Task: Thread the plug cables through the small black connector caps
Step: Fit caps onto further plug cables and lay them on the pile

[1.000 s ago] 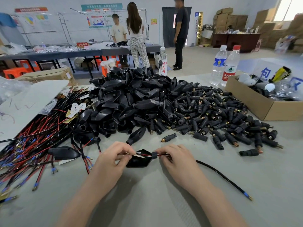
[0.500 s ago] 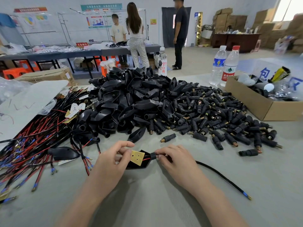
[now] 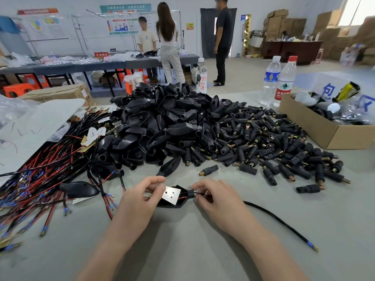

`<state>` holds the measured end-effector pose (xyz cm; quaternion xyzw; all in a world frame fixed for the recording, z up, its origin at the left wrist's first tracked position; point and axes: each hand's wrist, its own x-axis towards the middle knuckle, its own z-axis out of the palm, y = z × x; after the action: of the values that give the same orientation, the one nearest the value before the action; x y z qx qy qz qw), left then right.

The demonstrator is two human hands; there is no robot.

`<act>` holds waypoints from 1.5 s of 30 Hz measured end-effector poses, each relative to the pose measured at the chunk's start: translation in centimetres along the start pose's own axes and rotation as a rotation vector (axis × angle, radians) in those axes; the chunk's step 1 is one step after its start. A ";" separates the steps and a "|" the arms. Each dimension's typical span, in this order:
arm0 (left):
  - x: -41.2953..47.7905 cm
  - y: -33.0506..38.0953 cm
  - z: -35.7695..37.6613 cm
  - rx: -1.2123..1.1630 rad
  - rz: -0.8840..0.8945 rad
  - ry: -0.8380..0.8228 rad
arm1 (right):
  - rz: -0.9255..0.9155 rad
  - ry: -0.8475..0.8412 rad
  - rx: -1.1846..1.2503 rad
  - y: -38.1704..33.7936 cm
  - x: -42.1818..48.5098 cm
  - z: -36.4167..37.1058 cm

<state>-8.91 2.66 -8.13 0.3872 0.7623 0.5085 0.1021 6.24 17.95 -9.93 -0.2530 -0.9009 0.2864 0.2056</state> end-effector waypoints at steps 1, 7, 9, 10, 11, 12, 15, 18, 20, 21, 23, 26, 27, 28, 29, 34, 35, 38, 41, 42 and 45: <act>0.1 0.0 -0.2 -0.004 -0.004 -0.031 | 0.003 -0.004 0.001 0.0 0.0 0.0; 0.4 -0.3 -1.4 -0.036 -0.005 -0.107 | 0.011 -0.014 0.029 0.2 0.1 -0.2; 0.4 -0.4 -1.4 0.007 -0.007 -0.101 | 0.006 -0.016 0.037 0.2 0.1 -0.2; 0.4 -0.4 -1.3 0.016 0.002 -0.100 | 0.002 -0.017 0.034 0.1 0.1 -0.2; 0.4 -0.5 -1.3 0.020 0.027 -0.097 | 0.000 -0.019 0.029 0.1 0.1 -0.2; 0.4 -0.5 -1.3 0.026 0.063 -0.090 | -0.001 -0.020 0.025 0.1 0.1 -0.2; 0.3 -0.5 -1.3 0.064 0.108 -0.084 | -0.003 -0.021 0.022 0.0 0.0 -0.3; 0.5 -0.9 -1.2 0.081 0.112 -0.081 | -0.003 -0.025 0.011 -0.1 0.0 -0.3; 0.5 -1.0 -1.2 0.075 0.108 -0.091 | -0.002 -0.028 0.006 -0.2 -0.1 -0.3; 0.5 -1.0 -1.2 0.071 0.105 -0.096 | -0.001 -0.029 0.005 -0.2 -0.1 -0.4; 0.5 -1.1 -1.2 0.058 0.094 -0.099 | -0.001 -0.028 0.005 -0.2 -0.1 -0.4; 0.7 -1.0 -1.0 0.043 0.068 -0.082 | -0.002 -0.029 0.002 -0.3 -0.1 -0.5; 0.7 -1.1 -0.9 0.035 0.058 -0.075 | -0.001 -0.027 0.002 -0.3 -0.1 -0.5; 0.7 -1.2 -0.9 0.028 0.045 -0.072 | -0.002 -0.026 0.001 -0.3 -0.1 -0.5; 0.7 -1.3 -0.8 0.022 0.029 -0.074 | -0.002 -0.026 -0.001 -0.4 -0.1 -0.5; 0.4 -1.3 -0.9 -0.014 0.005 -0.120 | -0.007 -0.029 -0.004 -0.3 0.0 -0.5; 0.3 -1.2 -1.0 -0.027 0.008 -0.137 | -0.007 -0.028 -0.004 -0.3 0.0 -0.5; 0.4 -1.1 -0.8 -0.047 0.019 -0.145 | -0.005 -0.018 -0.005 -0.3 0.0 -0.5; 0.5 -1.2 -0.3 -0.036 0.021 -0.100 | 0.000 -0.010 0.002 -0.3 -0.1 -0.5; 0.5 -1.2 -0.2 -0.025 0.024 -0.093 | 0.001 -0.010 0.006 -0.3 -0.2 -0.5; 0.4 -1.3 0.0 0.015 0.029 -0.089 | -0.003 -0.007 0.013 -0.5 -0.3 -0.4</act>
<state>-9.79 2.67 -9.13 0.4215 0.7550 0.4864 0.1257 6.50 17.66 -9.40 -0.2491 -0.9001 0.2930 0.2047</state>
